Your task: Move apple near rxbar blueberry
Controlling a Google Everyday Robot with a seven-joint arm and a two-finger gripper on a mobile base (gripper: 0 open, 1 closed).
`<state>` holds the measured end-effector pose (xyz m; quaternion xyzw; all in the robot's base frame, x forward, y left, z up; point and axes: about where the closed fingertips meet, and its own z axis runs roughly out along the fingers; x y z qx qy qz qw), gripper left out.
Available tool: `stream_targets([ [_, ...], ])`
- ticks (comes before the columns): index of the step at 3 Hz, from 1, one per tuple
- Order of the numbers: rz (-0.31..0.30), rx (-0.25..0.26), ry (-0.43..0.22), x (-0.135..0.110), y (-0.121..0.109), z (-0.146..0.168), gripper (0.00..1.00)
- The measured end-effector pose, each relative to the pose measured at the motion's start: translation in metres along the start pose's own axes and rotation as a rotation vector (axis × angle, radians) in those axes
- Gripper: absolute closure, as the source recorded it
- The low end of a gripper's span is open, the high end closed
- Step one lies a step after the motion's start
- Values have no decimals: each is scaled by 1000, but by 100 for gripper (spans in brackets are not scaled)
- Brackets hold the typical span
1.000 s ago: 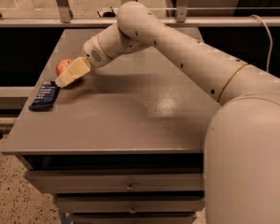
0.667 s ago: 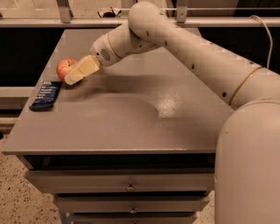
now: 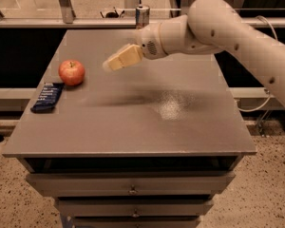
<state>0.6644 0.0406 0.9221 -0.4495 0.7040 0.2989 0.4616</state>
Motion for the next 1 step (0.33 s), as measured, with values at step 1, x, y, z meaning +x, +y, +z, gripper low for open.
stream_targets([
  [1,31,87,-9,17,-26,-44,0],
])
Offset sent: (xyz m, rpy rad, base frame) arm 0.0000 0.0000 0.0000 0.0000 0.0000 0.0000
